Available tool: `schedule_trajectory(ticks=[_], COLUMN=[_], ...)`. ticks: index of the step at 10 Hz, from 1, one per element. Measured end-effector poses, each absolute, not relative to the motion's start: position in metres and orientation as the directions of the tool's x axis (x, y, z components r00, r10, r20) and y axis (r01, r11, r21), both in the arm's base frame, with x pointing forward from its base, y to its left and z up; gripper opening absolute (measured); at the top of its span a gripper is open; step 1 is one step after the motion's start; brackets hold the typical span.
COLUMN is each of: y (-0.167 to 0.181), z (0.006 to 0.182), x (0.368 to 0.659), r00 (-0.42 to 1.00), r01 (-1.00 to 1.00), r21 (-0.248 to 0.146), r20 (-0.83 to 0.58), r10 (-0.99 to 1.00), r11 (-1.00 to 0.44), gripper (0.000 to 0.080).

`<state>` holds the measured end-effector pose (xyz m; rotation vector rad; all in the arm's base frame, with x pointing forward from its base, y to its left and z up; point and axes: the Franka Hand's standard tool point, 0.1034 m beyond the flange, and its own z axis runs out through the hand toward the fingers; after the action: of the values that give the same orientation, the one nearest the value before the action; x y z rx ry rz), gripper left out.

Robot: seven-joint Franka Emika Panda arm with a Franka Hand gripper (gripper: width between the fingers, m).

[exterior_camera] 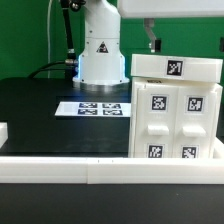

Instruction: Assemble cabinet

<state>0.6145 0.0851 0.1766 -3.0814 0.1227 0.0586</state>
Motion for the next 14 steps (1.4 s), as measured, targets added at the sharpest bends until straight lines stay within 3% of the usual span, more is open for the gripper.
schedule_trajectory(ticks=[5,8,11,14], y=[0.087,0.083,0.08,0.076], z=[0.175,0.172,0.171,0.17], x=[0.615,0.613,0.619,0.619], r00=[0.953,0.814,0.678,0.56], r01=[0.303,0.581,0.735,0.828], r21=[-0.047,-0.046,-0.005,0.006], r20=[-0.009,0.001,0.029,0.021], r10=[0.304,0.581,0.735,0.828], r11=[-0.952,-0.813,-0.678,-0.56], gripper=[0.0797,0.0797,0.0797,0.0797])
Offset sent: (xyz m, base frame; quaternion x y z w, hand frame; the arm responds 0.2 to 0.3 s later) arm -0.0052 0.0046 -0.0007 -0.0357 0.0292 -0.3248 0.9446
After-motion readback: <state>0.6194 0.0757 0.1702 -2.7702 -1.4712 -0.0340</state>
